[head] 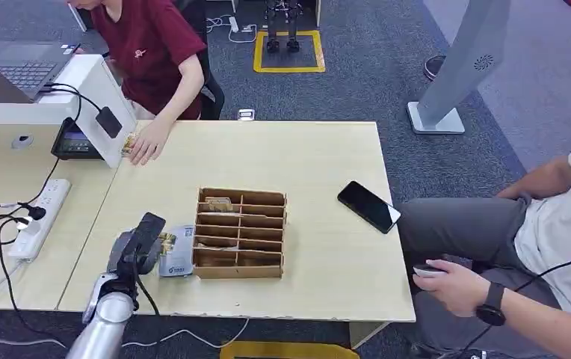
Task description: Pass the card to the sensor for recognition and then transmit it.
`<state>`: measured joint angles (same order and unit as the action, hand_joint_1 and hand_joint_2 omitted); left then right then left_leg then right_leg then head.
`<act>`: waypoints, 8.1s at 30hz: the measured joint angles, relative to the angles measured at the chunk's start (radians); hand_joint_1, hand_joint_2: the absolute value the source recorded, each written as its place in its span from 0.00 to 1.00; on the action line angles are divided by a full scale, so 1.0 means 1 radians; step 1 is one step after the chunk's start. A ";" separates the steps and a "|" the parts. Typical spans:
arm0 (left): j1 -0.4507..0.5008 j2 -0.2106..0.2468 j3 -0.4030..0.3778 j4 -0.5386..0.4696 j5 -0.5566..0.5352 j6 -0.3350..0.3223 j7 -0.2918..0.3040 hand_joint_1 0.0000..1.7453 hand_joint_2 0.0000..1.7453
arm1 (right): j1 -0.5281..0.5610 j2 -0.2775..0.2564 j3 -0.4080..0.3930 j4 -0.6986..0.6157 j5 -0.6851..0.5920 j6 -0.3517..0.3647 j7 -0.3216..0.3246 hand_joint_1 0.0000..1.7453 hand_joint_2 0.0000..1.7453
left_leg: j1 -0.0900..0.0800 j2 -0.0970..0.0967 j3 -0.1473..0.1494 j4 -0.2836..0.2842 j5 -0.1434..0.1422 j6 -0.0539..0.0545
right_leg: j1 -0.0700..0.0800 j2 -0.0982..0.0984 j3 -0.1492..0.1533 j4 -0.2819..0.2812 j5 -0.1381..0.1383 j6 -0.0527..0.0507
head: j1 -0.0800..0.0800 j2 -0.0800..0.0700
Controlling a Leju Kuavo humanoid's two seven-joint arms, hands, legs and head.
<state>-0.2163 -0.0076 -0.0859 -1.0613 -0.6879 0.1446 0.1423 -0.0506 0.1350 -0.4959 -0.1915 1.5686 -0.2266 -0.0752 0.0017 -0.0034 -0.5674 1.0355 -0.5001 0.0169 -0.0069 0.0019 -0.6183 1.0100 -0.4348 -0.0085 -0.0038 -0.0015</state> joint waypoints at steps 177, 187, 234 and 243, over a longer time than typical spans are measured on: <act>0.090 0.394 -0.589 -0.516 -0.369 0.001 -0.328 0.00 1.00 | -0.018 0.030 0.157 -0.026 -0.172 -0.026 0.017 0.00 1.00 | 0.001 0.005 -0.011 0.001 0.008 -0.005 | 0.001 0.004 -0.013 -0.001 0.010 -0.005 | 0.002 0.000; 0.060 0.348 -0.592 -0.457 -0.415 0.021 -0.287 0.00 1.00 | -0.018 0.030 0.157 -0.028 -0.161 -0.027 0.012 0.00 1.00 | 0.001 0.005 -0.012 0.001 0.008 -0.005 | 0.001 0.004 -0.013 -0.001 0.010 -0.005 | 0.002 0.000; 0.058 0.320 -0.560 -0.354 -0.382 -0.007 -0.233 0.00 1.00 | -0.018 0.030 0.158 -0.029 -0.148 -0.029 0.017 0.00 1.00 | 0.001 0.005 -0.012 0.001 0.008 -0.005 | 0.001 0.003 -0.013 0.000 0.010 -0.005 | 0.002 0.000; 0.058 0.318 -0.559 -0.348 -0.386 -0.023 -0.225 1.00 1.00 | -0.019 0.030 0.158 -0.029 -0.148 -0.027 0.017 0.00 1.00 | 0.001 0.005 -0.012 0.001 0.008 -0.005 | 0.001 0.003 -0.013 0.000 0.010 -0.005 | 0.002 0.000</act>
<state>-0.1582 0.3101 -0.6451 -1.4092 -1.0742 0.1217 -0.0831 -0.0691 0.1652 -0.3384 -0.2201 1.4202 -0.2541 -0.0580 0.0029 0.0011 -0.5795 1.0368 -0.4918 0.0123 -0.0061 0.0050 -0.6318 1.0096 -0.4248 -0.0137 -0.0019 -0.0011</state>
